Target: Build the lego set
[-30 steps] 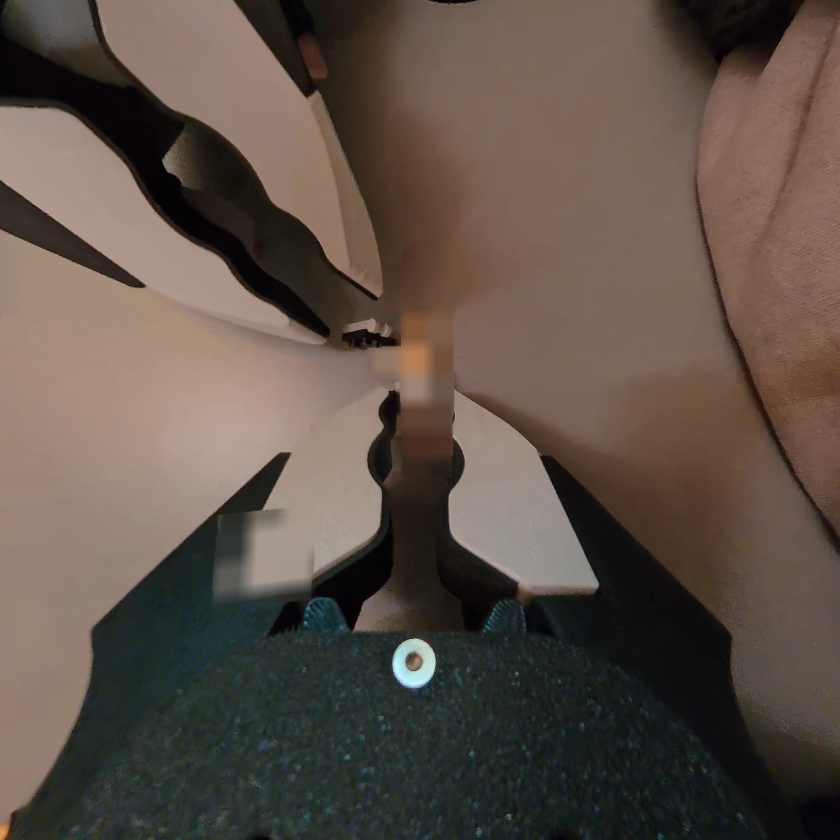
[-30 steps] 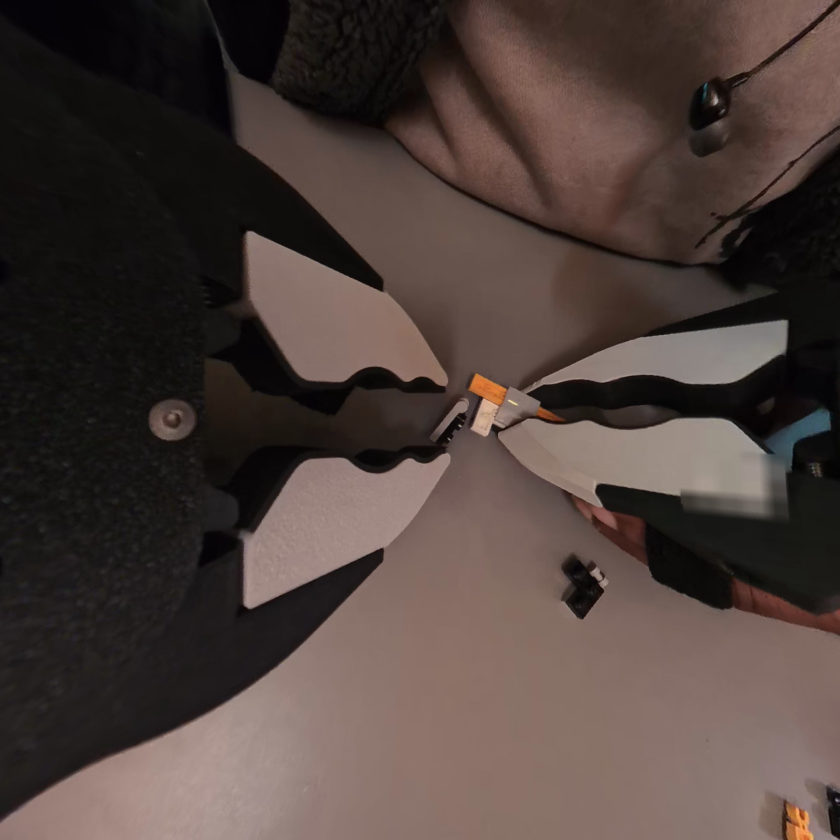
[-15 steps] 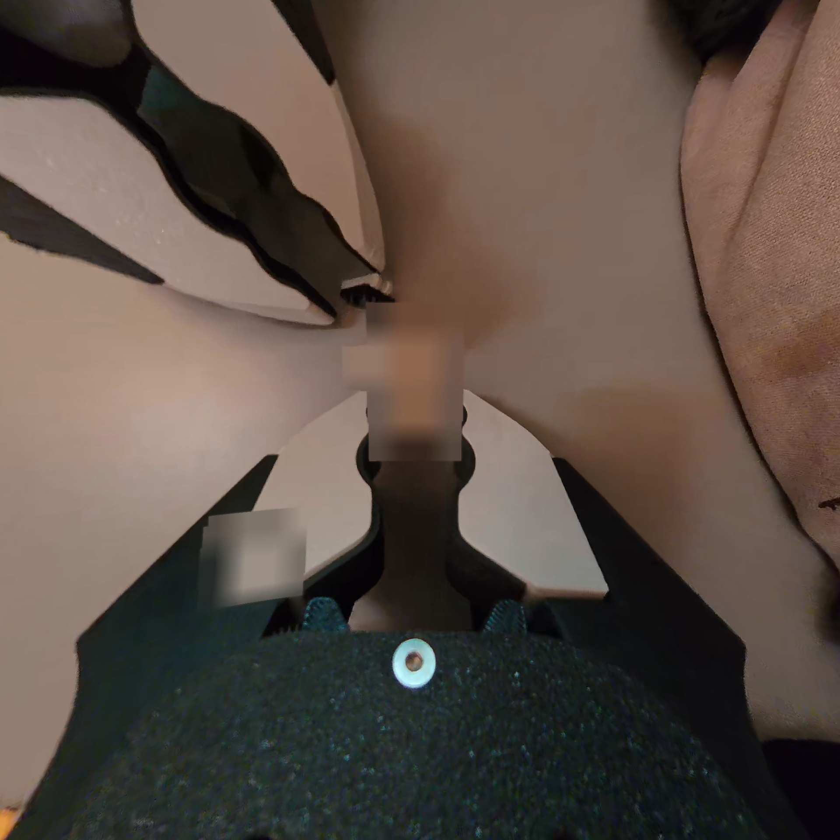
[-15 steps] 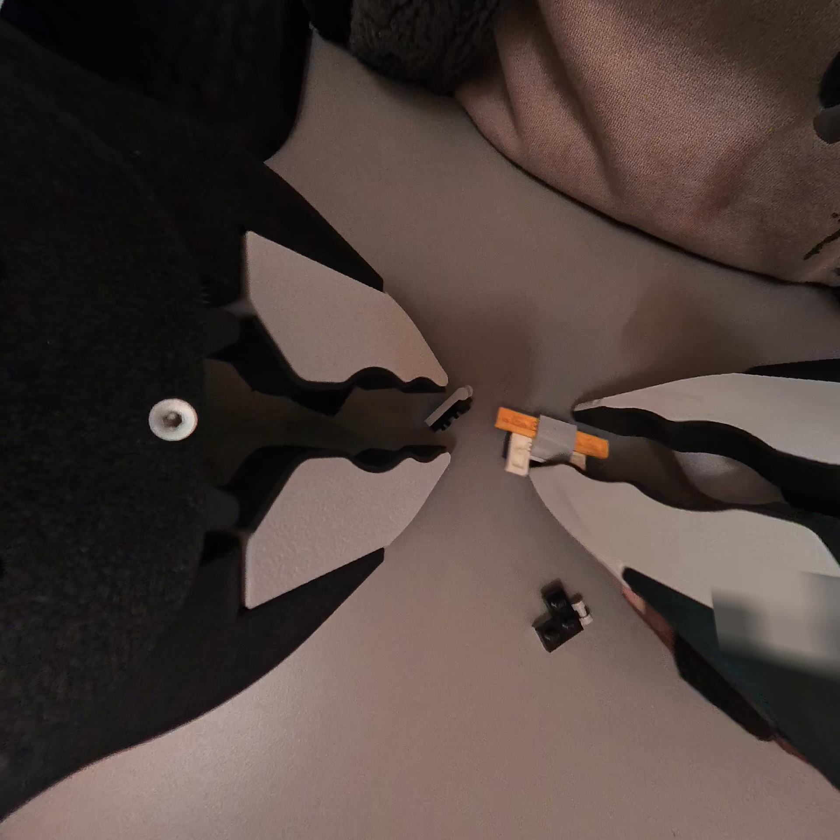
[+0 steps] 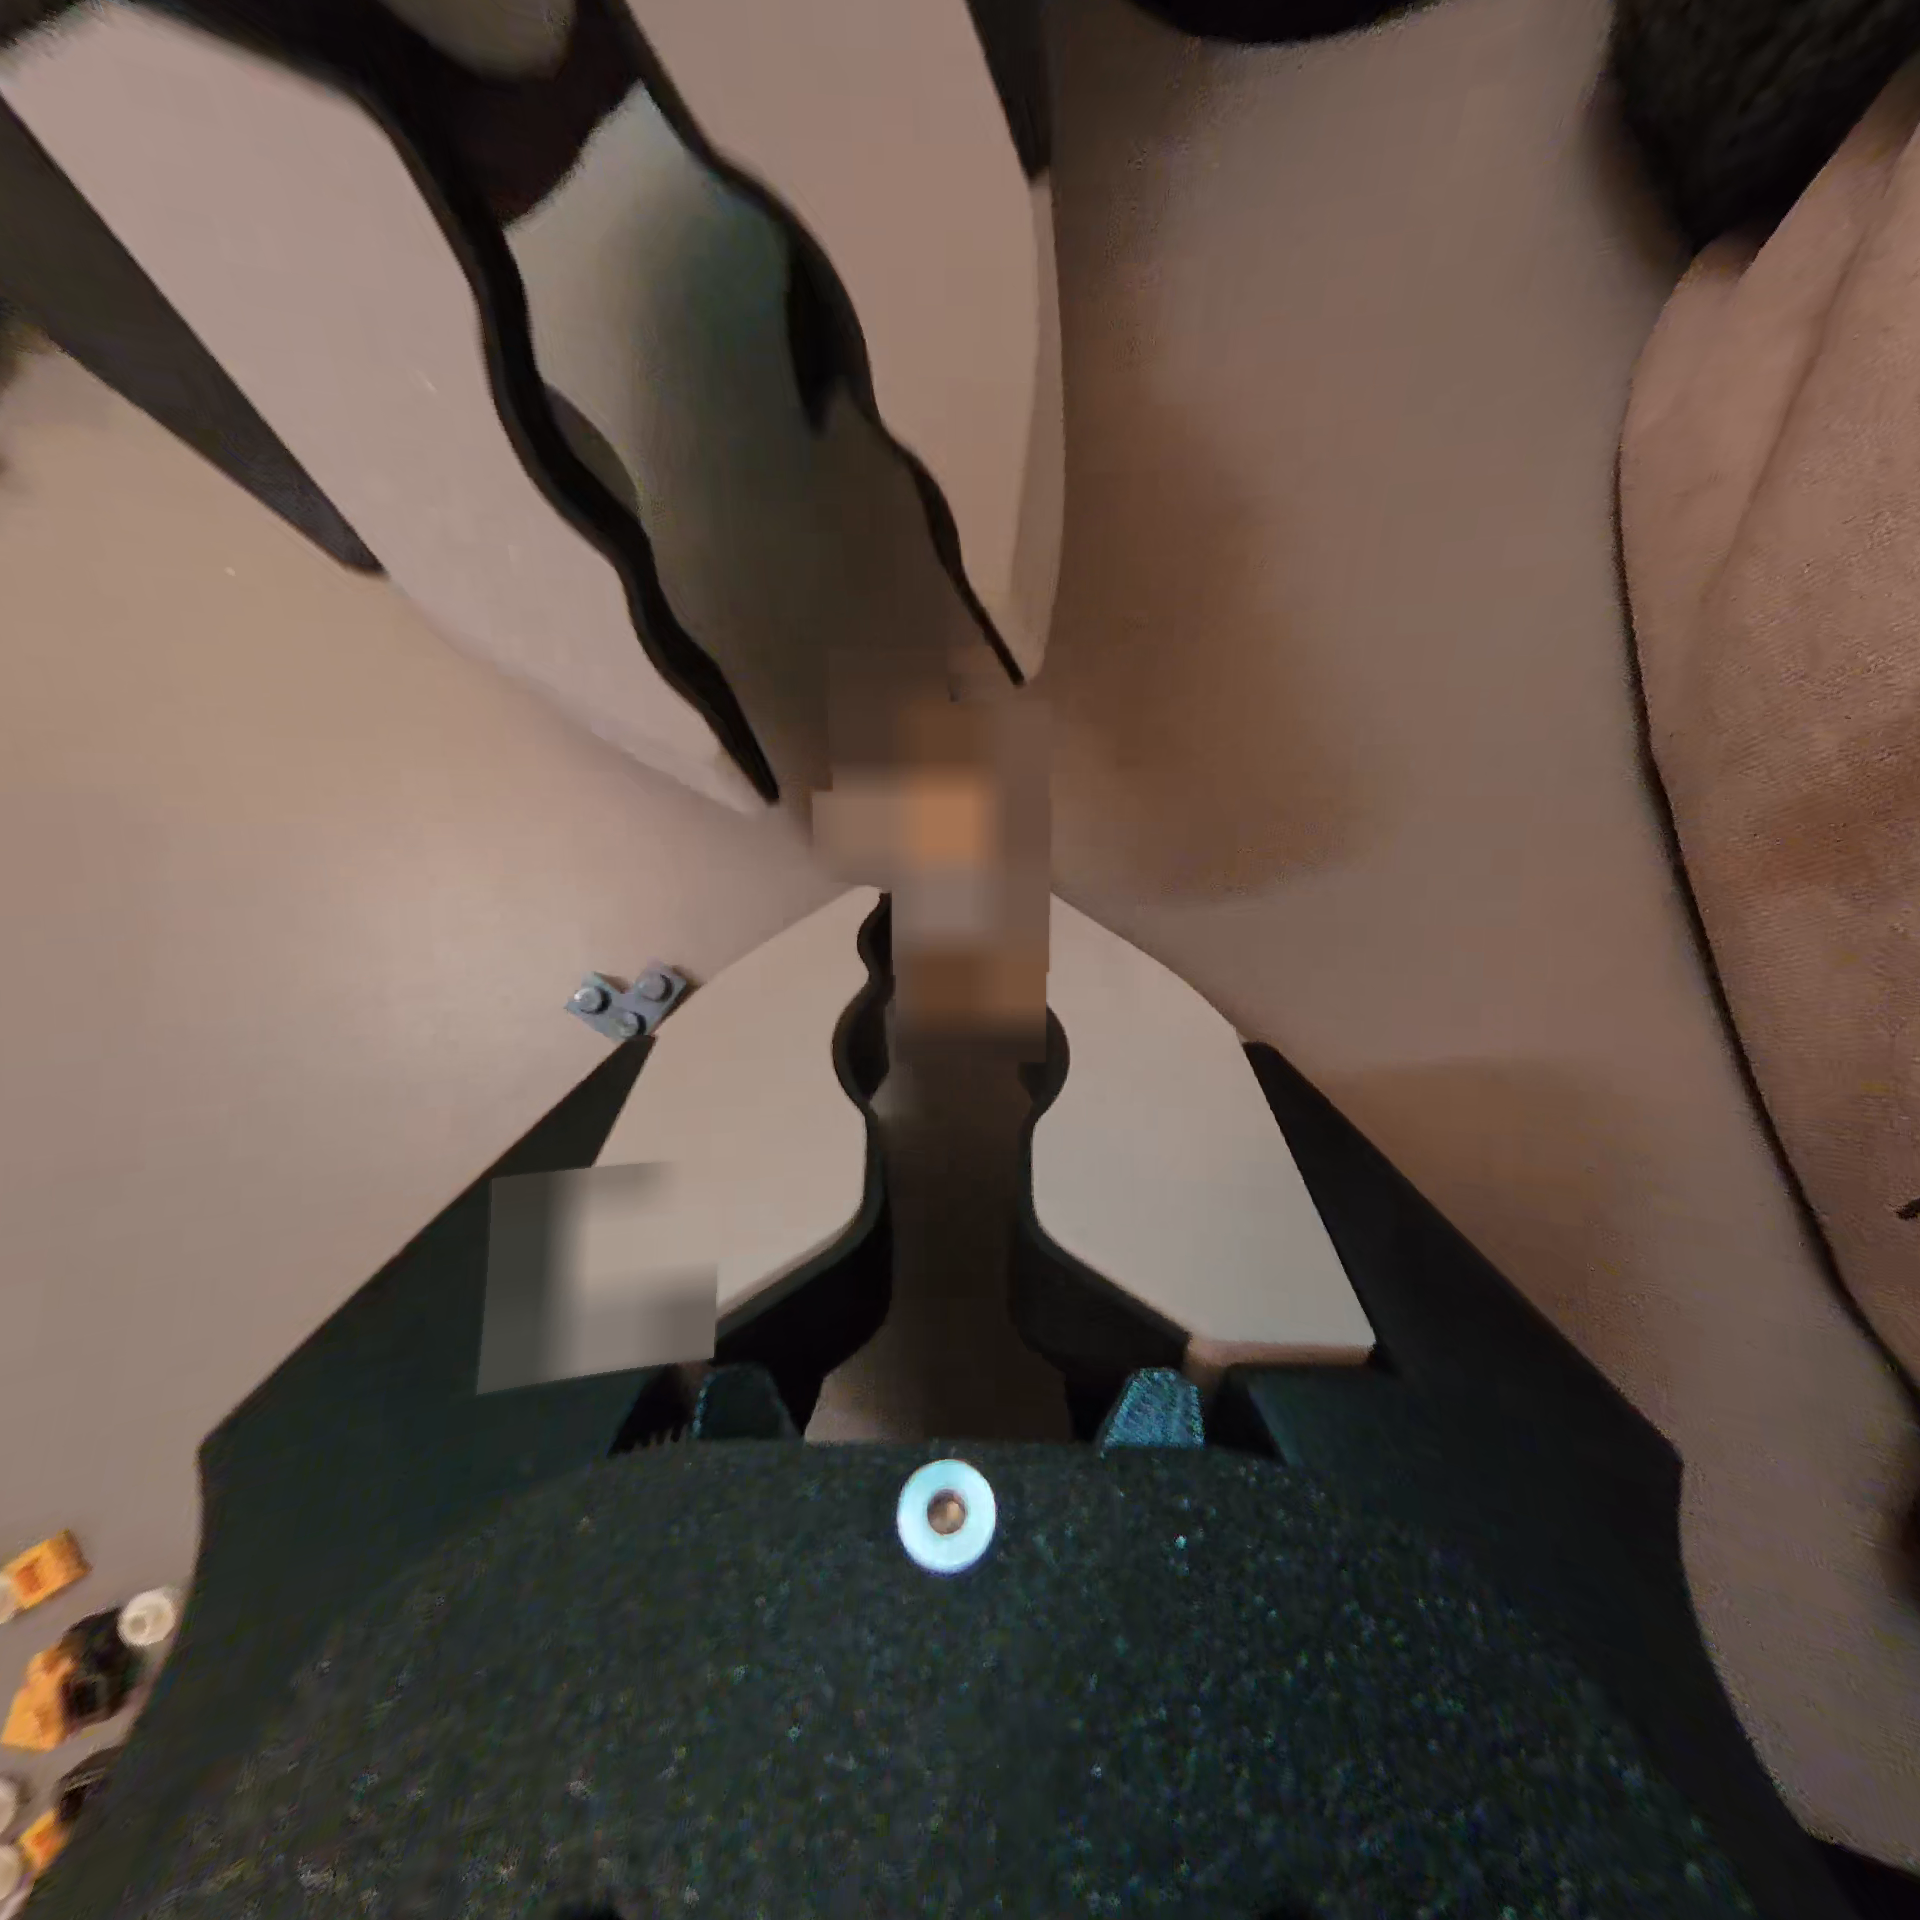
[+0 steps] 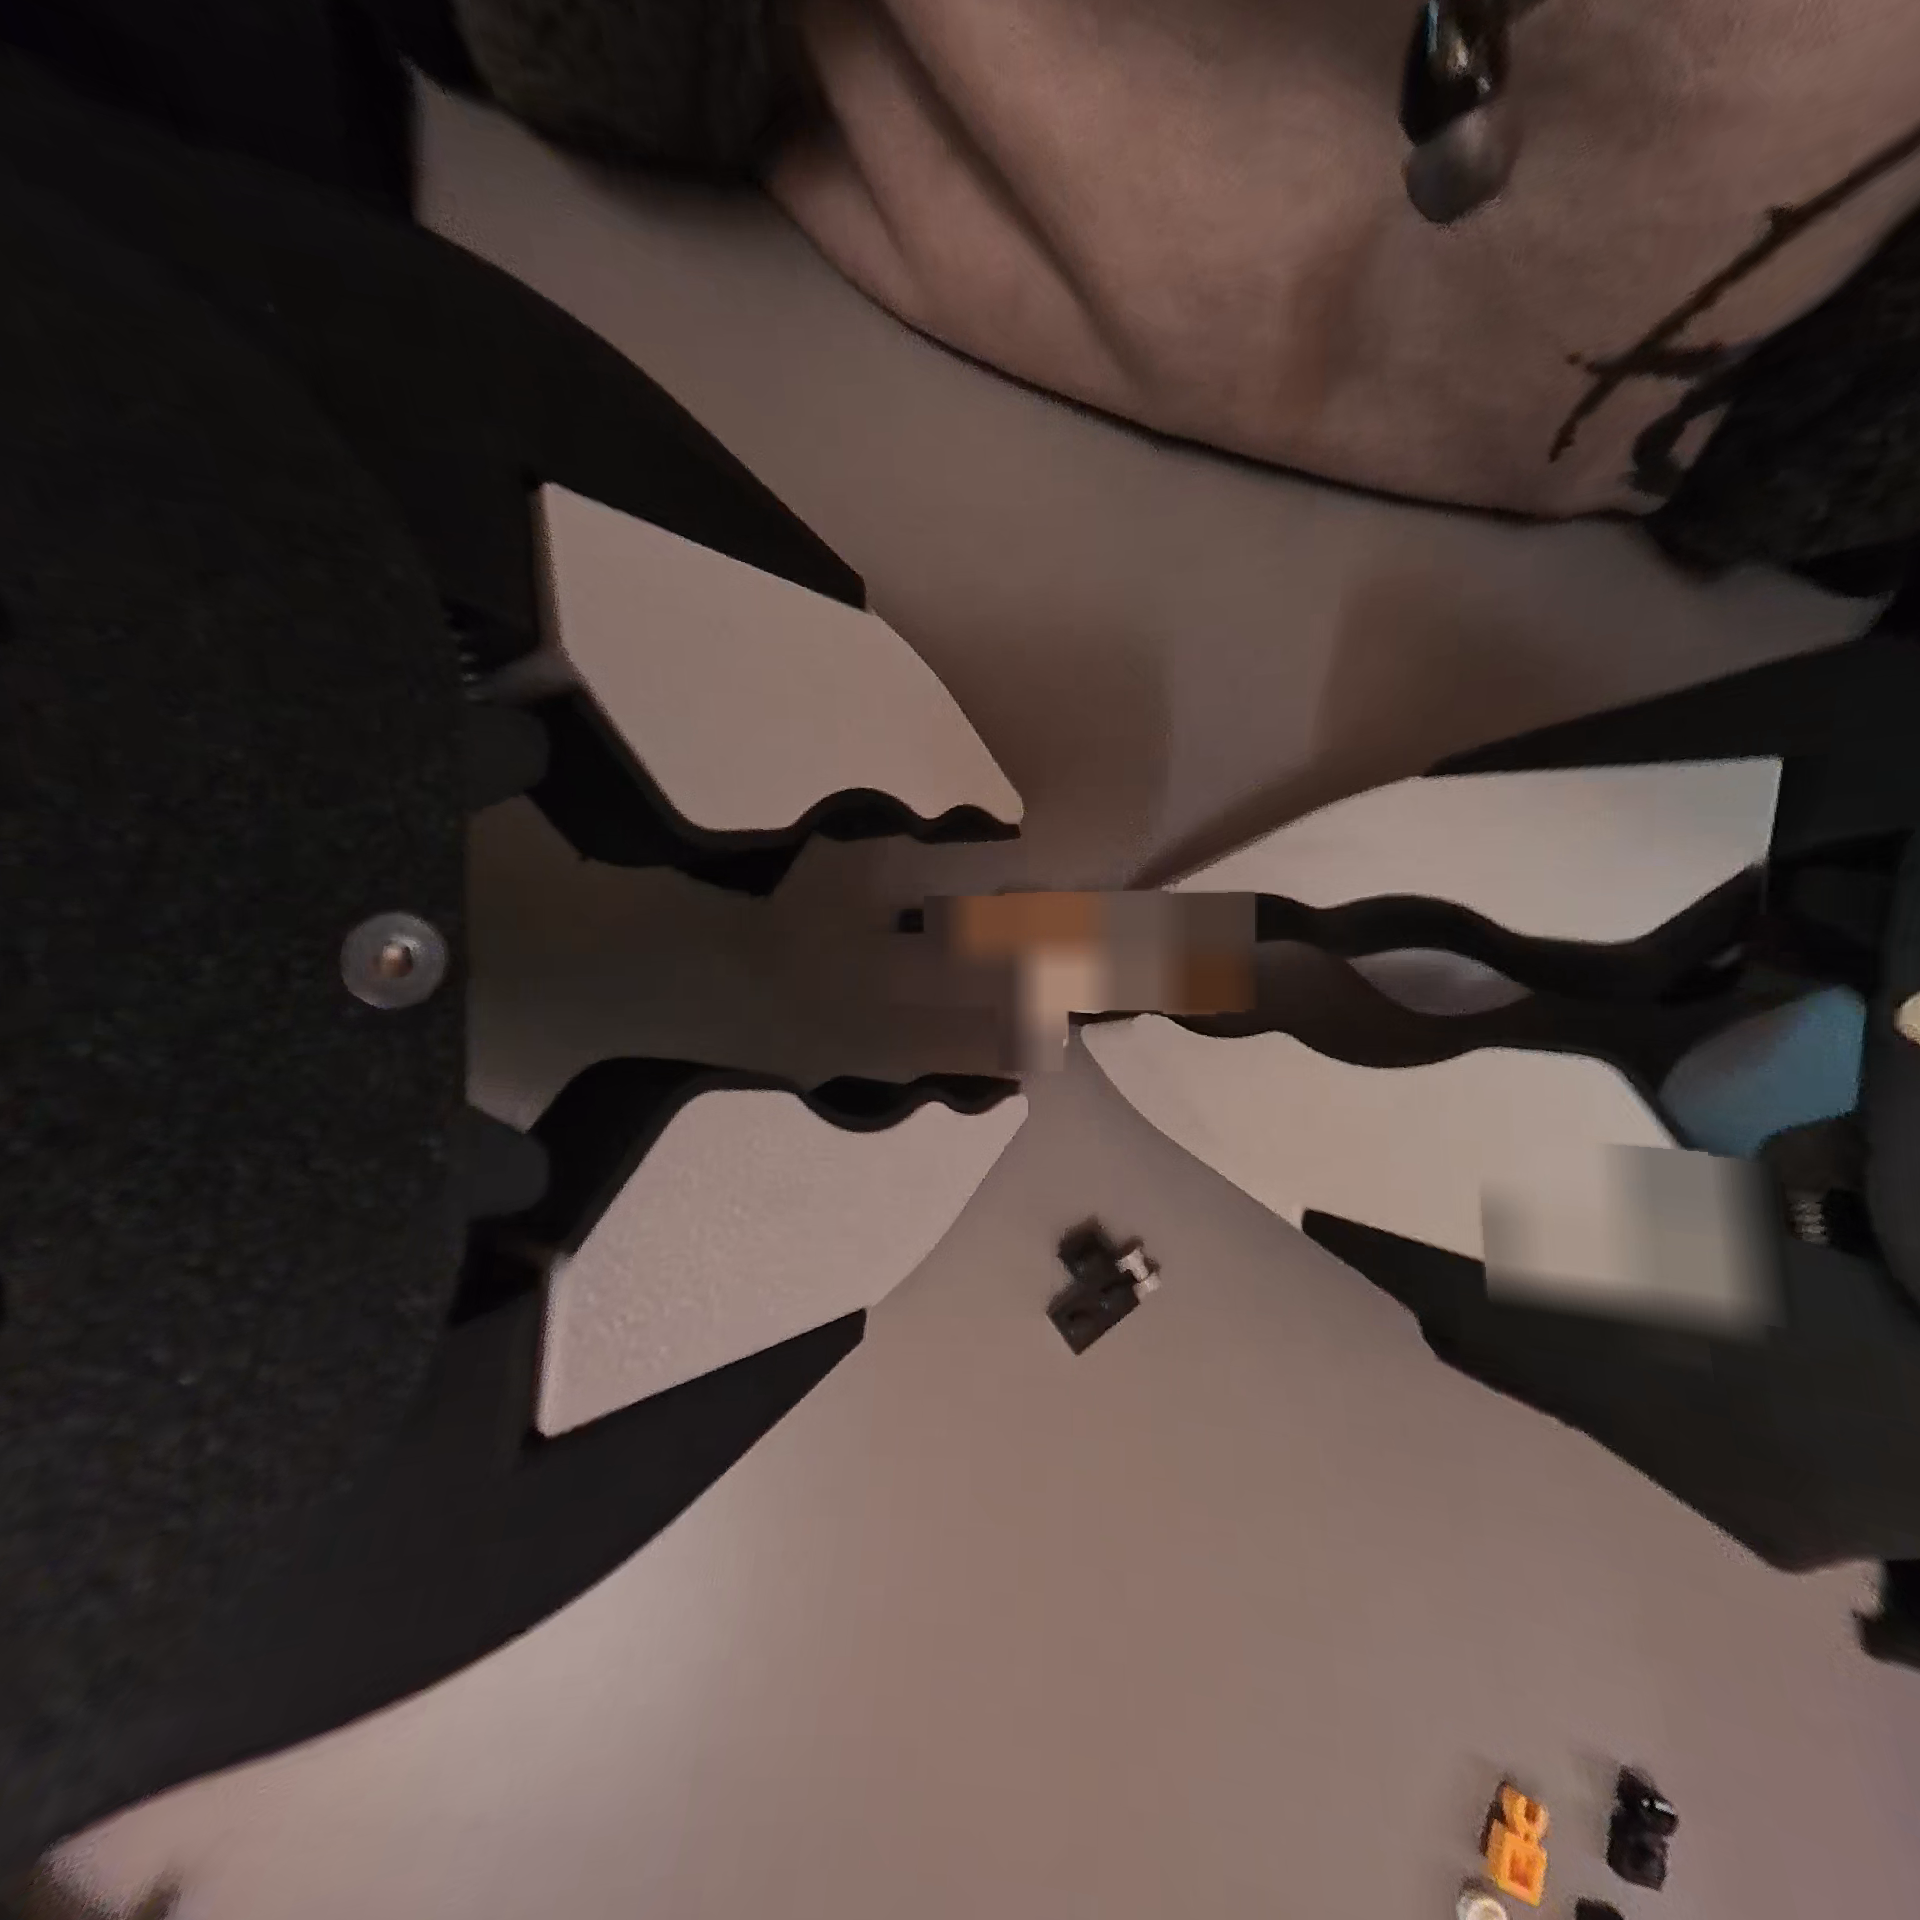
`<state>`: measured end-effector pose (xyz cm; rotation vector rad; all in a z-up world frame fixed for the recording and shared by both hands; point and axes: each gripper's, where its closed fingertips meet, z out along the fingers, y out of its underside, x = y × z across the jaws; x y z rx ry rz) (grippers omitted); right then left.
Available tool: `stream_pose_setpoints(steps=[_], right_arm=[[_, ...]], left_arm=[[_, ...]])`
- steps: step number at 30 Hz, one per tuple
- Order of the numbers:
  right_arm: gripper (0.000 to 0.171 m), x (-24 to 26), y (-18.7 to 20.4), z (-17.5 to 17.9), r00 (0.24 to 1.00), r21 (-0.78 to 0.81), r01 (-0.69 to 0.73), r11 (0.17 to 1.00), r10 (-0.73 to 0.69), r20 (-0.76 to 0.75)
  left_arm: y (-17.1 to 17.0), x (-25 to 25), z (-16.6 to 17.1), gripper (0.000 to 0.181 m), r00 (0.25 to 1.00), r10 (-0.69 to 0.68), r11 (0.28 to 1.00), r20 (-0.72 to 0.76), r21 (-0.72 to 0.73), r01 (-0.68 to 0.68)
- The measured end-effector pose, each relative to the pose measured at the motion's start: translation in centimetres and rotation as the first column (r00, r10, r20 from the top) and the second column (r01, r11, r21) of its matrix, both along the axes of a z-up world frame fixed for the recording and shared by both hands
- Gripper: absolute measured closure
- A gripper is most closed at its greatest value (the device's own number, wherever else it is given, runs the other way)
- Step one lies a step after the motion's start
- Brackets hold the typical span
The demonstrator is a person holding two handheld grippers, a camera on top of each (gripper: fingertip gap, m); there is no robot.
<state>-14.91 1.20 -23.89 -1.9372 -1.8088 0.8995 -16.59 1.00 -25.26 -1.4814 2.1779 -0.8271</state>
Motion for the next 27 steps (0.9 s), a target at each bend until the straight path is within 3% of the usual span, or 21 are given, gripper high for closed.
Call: stream_pose_setpoints(steps=[4,7,10,12,14,16,18,20,22,27], right_arm=[[0.136,-1.0,-0.2,0.4,0.996,-0.074,0.074,0.994,-0.078,-0.05],[0.145,-1.1,0.1,1.1,0.99,-0.015,0.106,0.994,-0.107,-0.094],[0.145,-0.9,-0.1,1.6,0.98,-0.004,0.139,0.99,-0.138,-0.143],[0.145,-0.6,0.0,2.6,0.96,0.01,0.17,0.985,-0.164,-0.226],[0.145,-0.2,0.3,4.0,0.927,0.066,0.222,0.973,-0.19,-0.322],[0.145,-0.2,0.5,5.2,0.901,0.162,0.264,0.951,-0.182,-0.395],[0.145,-0.5,0.6,5.7,0.891,0.227,0.29,0.93,-0.175,-0.42],[0.145,-0.5,1.2,5.6,0.895,0.29,0.321,0.901,-0.189,-0.404],[0.145,-0.5,1.7,5.6,0.893,0.29,0.332,0.898,-0.199,-0.404],[0.144,0.3,3.2,5.0,0.903,0.259,0.349,0.9,-0.25,-0.349]], left_arm=[[0.3,0.5,1.6,0.162,0.997,-0.005,0.996,0.077,0.091,-0.002],[0.2,0.6,2.5,0.162,0.994,-0.009,0.993,0.108,0.116,-0.004],[0.2,0.8,3.6,0.161,0.984,0.031,0.998,0.177,0.041,-0.039],[0.5,0.9,4.9,0.153,0.965,0.105,0.992,0.239,-0.09,-0.086],[0.8,1.0,6.1,0.149,0.942,0.221,0.939,0.253,-0.316,-0.136],[0.6,1.3,7.5,0.147,0.918,0.319,0.805,0.236,-0.579,-0.131],[1.0,1.7,8.3,0.146,0.903,0.385,0.666,0.192,-0.735,-0.128],[1.2,1.8,8.1,0.154,0.906,0.393,0.617,0.158,-0.776,-0.132],[1.2,1.7,7.7,0.163,0.91,0.389,0.626,0.142,-0.766,-0.148],[3.2,1.6,7.6,0.166,0.873,0.476,0.568,0.109,-0.796,-0.21]])
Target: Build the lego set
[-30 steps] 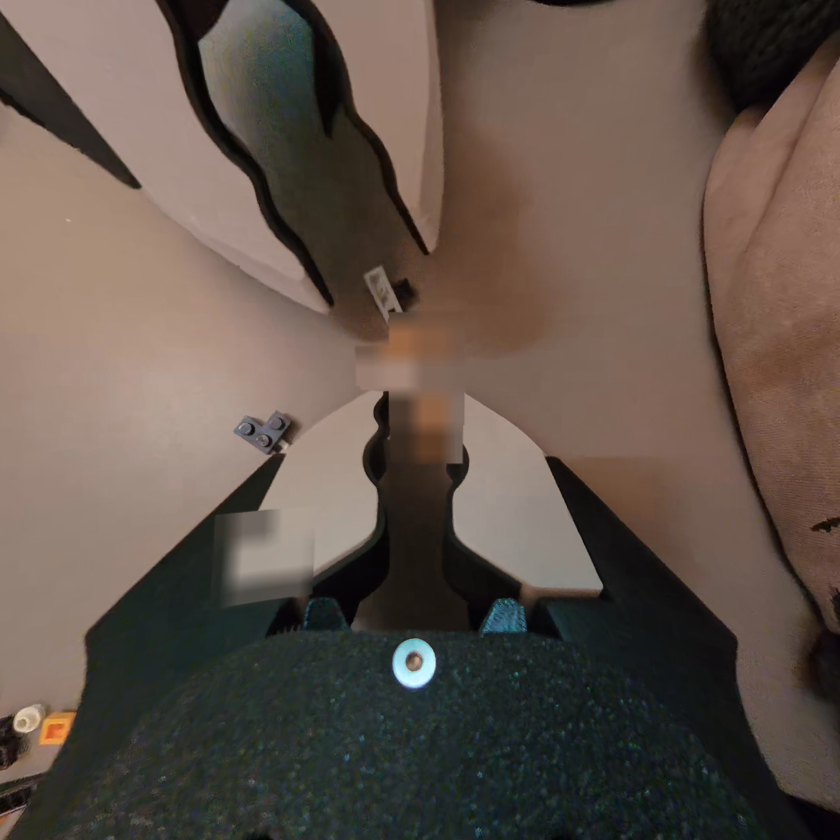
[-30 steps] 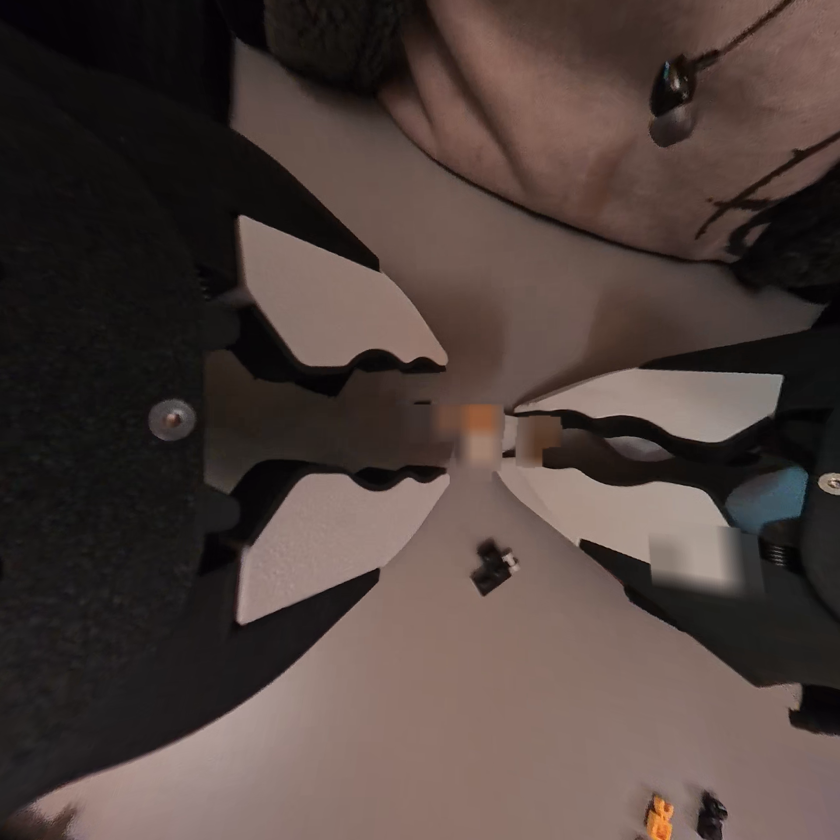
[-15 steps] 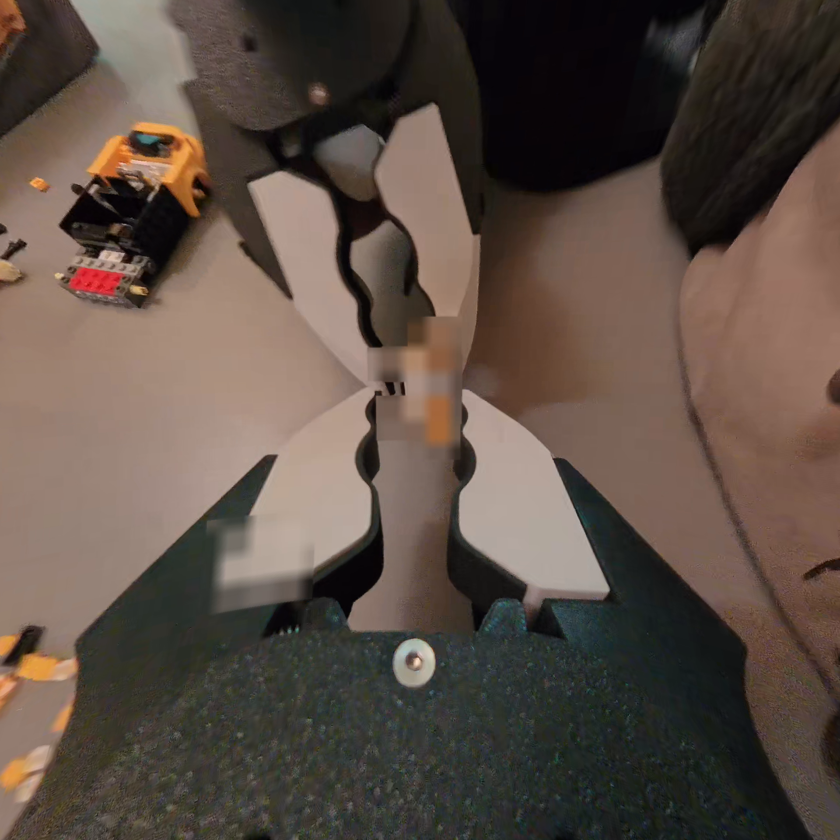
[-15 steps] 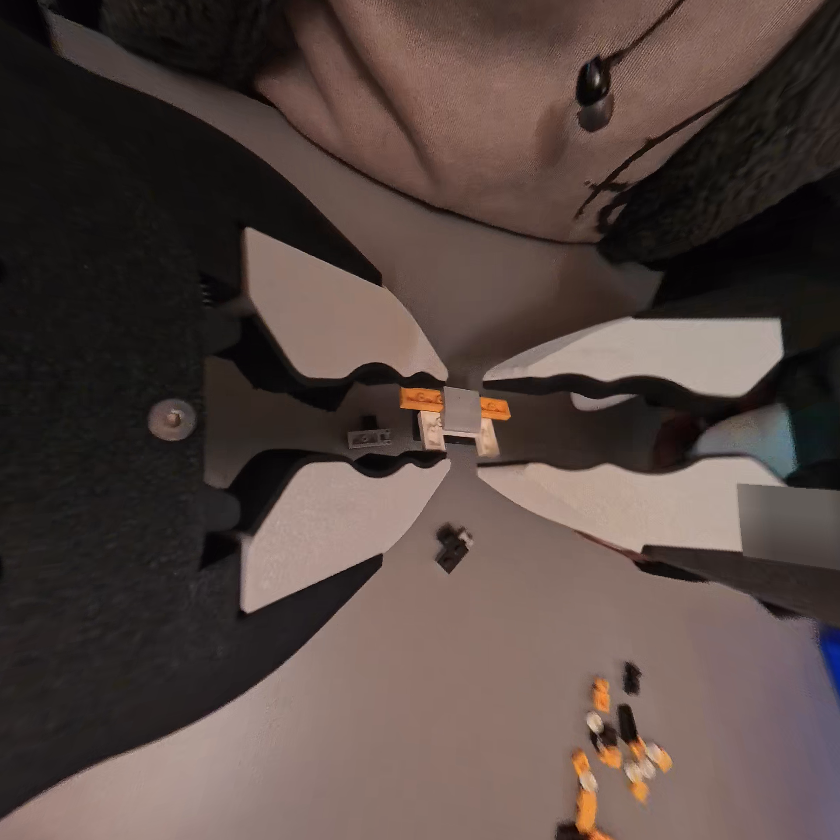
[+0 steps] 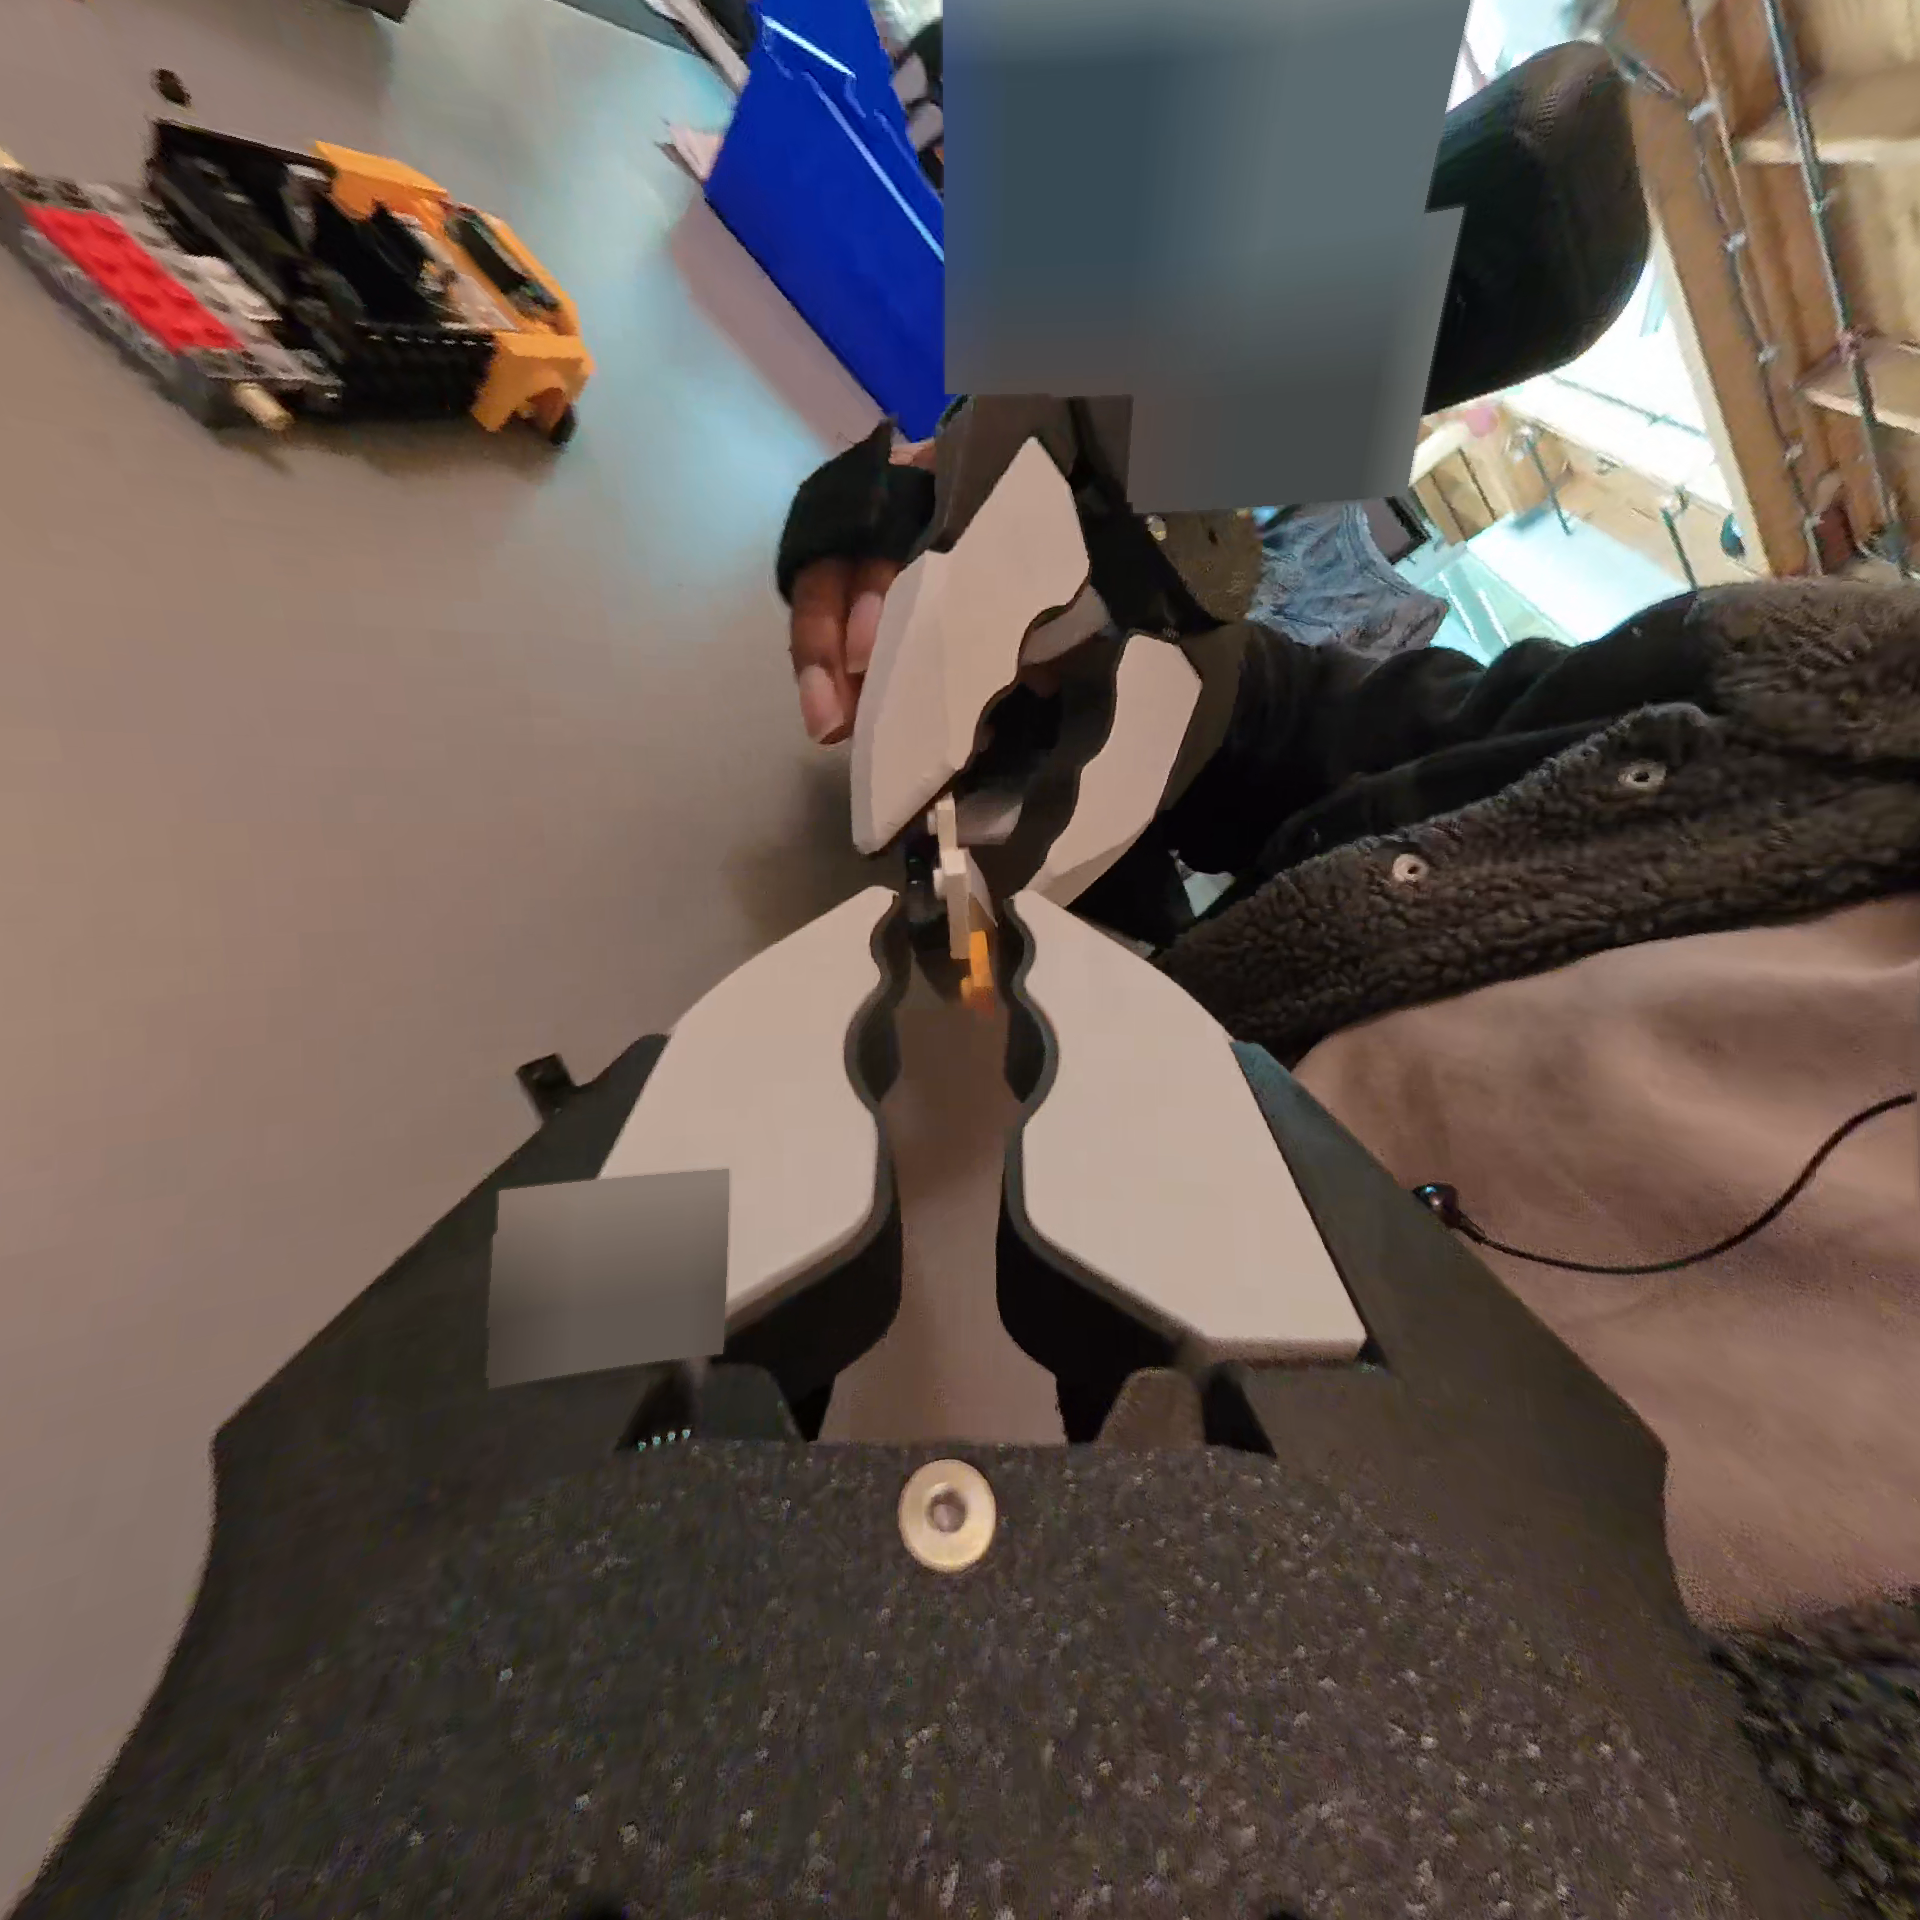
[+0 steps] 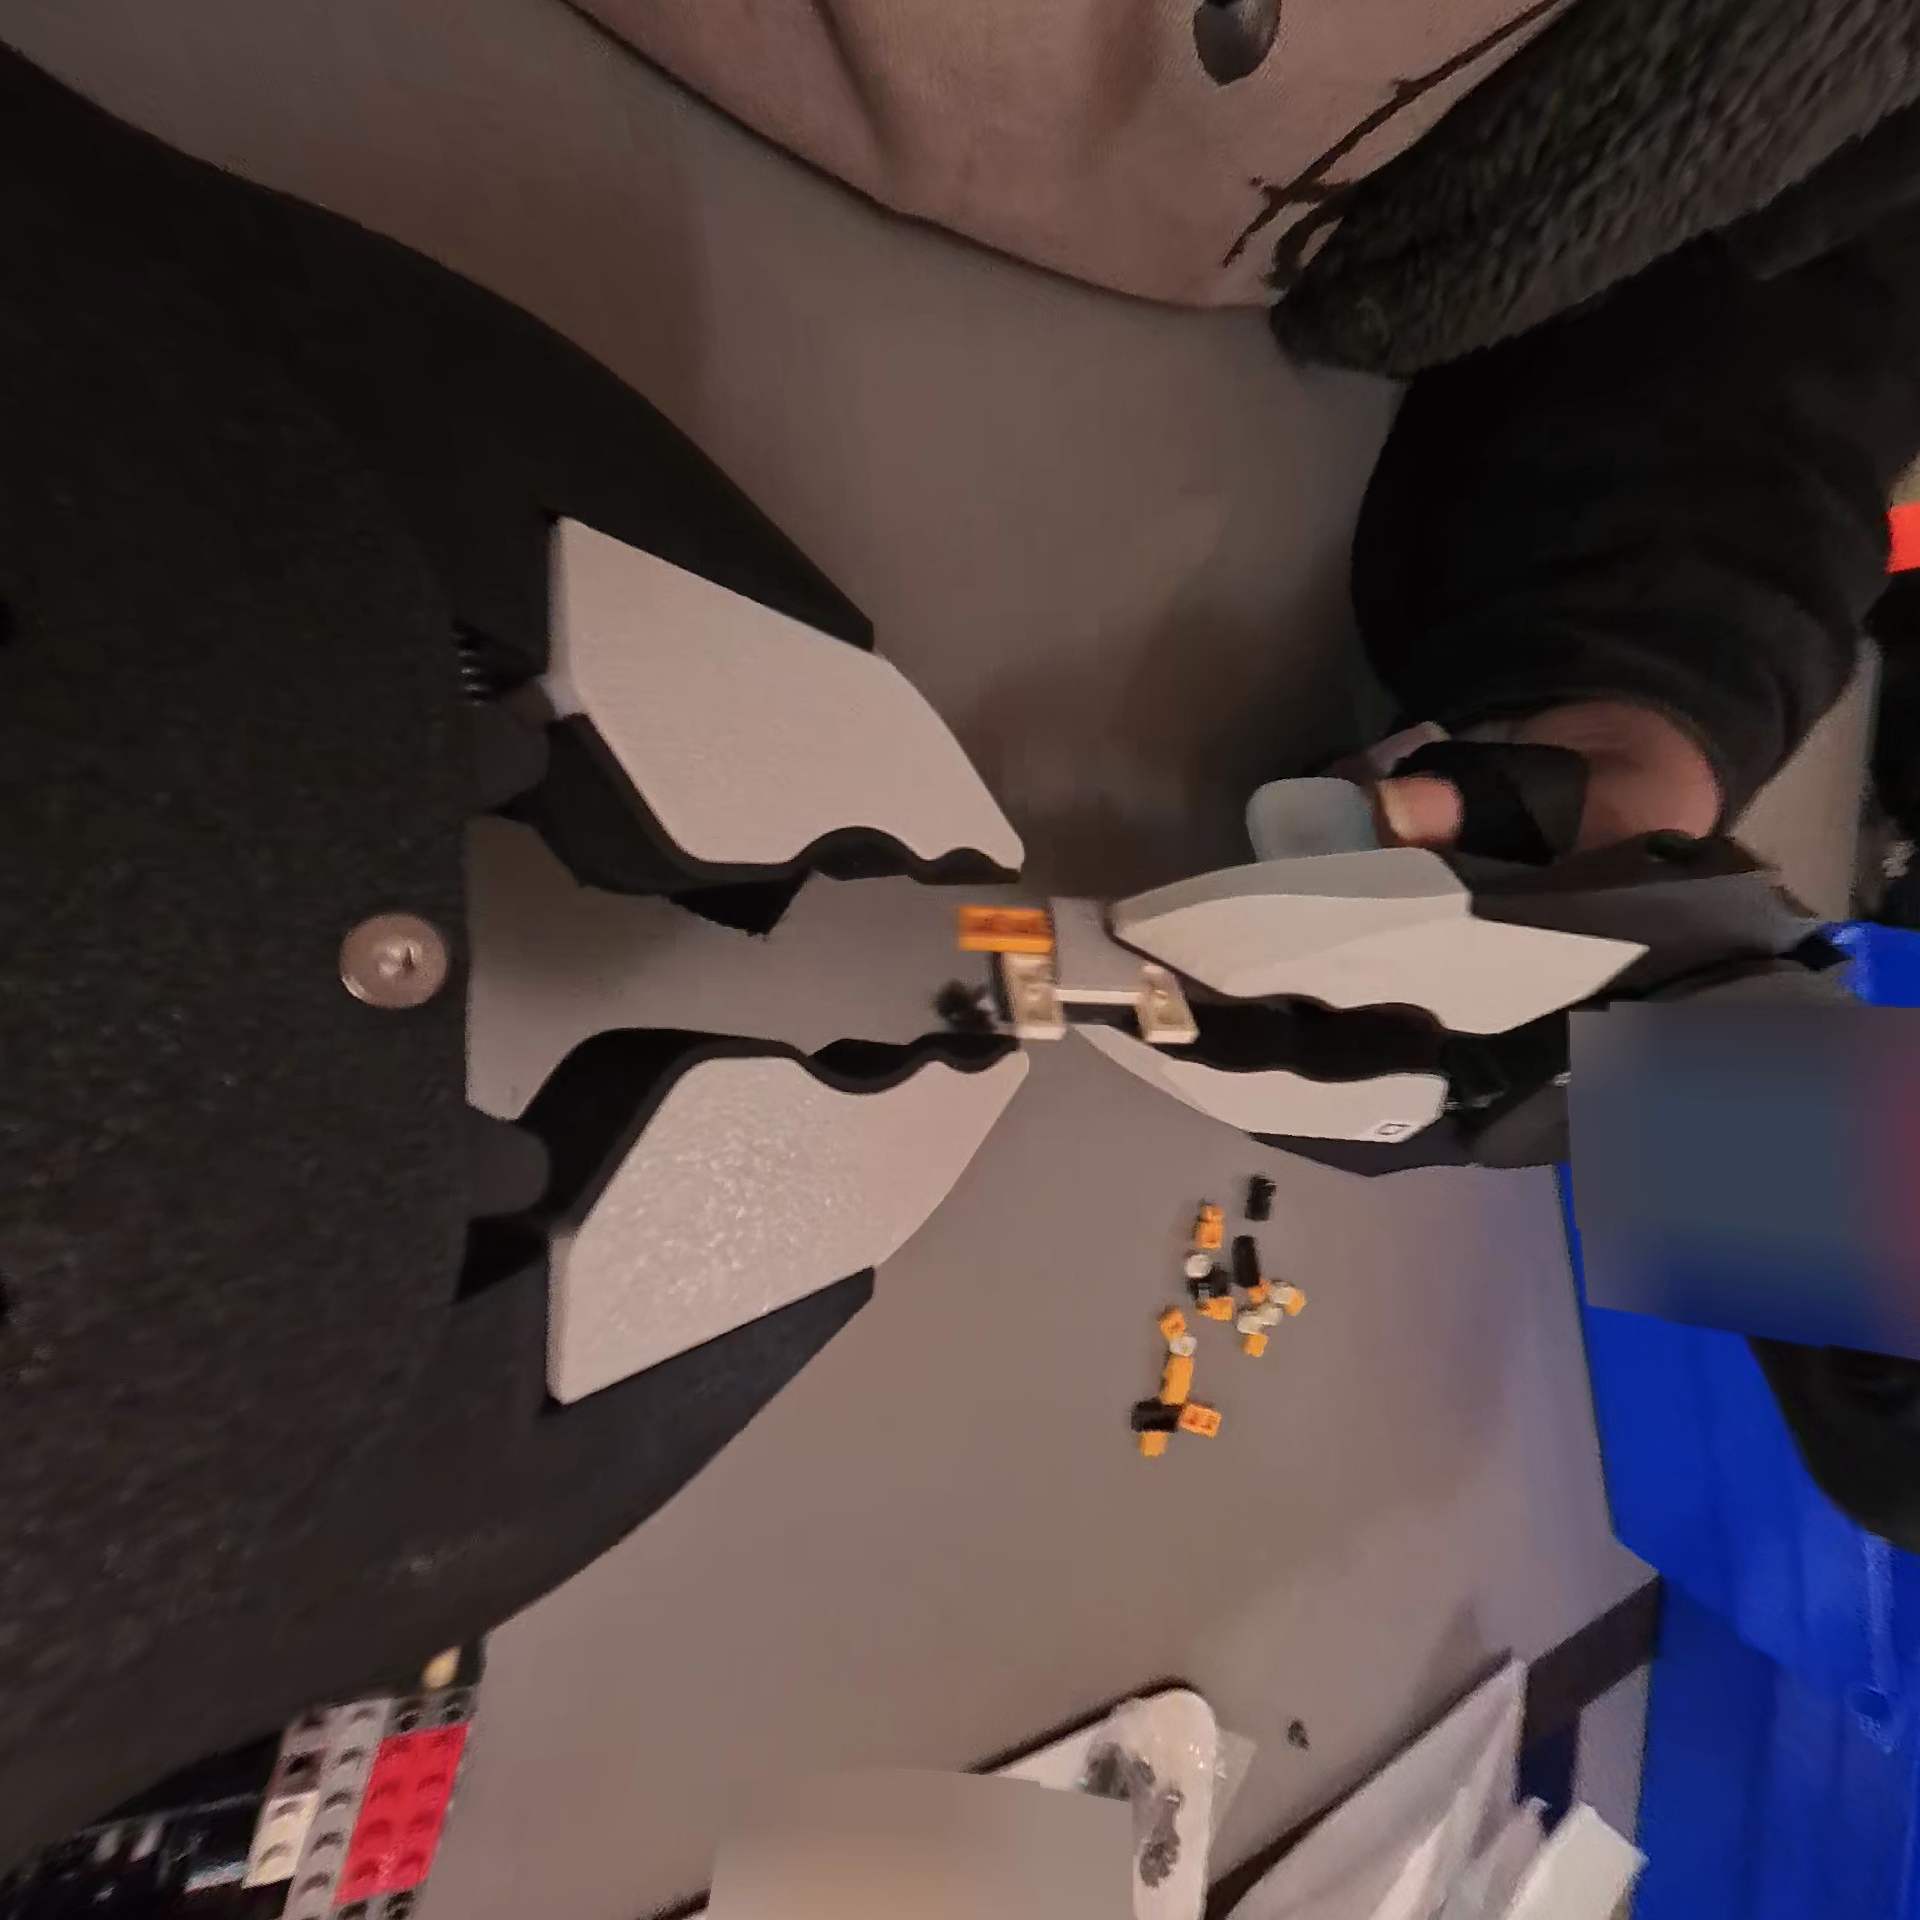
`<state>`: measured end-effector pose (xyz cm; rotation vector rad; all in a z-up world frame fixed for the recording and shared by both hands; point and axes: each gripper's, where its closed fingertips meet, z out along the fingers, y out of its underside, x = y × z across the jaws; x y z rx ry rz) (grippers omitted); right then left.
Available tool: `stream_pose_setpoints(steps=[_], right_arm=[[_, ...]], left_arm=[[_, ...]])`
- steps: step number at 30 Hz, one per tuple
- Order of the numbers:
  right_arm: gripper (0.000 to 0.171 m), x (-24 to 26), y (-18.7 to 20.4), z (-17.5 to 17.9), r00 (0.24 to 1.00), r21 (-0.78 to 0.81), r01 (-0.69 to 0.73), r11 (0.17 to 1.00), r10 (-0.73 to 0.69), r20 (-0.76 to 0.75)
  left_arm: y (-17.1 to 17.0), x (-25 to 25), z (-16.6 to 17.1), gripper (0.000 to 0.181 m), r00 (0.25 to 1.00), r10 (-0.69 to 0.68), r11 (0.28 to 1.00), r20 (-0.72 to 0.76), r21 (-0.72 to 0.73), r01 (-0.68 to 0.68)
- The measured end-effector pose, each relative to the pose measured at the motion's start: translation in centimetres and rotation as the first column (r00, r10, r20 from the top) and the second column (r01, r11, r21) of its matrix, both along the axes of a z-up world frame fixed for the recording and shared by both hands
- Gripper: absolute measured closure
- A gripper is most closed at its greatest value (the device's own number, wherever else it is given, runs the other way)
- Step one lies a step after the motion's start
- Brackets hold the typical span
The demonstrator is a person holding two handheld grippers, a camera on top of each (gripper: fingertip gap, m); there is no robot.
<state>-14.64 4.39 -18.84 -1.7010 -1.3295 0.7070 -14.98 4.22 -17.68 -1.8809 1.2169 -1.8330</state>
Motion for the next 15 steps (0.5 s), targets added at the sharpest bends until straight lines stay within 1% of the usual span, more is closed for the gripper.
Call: stream_pose_setpoints(steps=[4,6,9,12,15], right_arm=[[0.148,2.6,-1.4,-3.2,0.979,-0.075,-0.05,0.996,0.064,0.195],[0.149,2.9,-2.9,-4.8,0.965,-0.116,-0.082,0.99,0.108,0.24],[0.151,2.8,-3.6,-6.3,0.949,-0.154,-0.071,0.985,0.114,0.295],[0.151,2.6,-4.0,-6.8,0.926,-0.216,-0.058,0.975,0.133,0.354],[0.152,3.2,-4.3,-7.1,0.879,-0.262,0.012,0.965,0.114,0.463]], left_arm=[[1.8,-0.9,-1.0,0.167,0.997,0.069,0.997,-0.038,-0.019,-0.07],[2.2,-1.1,-1.4,0.167,0.995,0.08,0.996,-0.053,-0.035,-0.082],[2.1,-1.1,-2.4,0.167,0.993,0.073,0.996,-0.097,-0.037,-0.076],[1.9,-1.2,-3.1,0.167,0.988,0.069,0.997,-0.135,-0.014,-0.071],[1.9,-1.3,-3.2,0.167,0.986,0.073,0.997,-0.147,0.002,-0.073]])
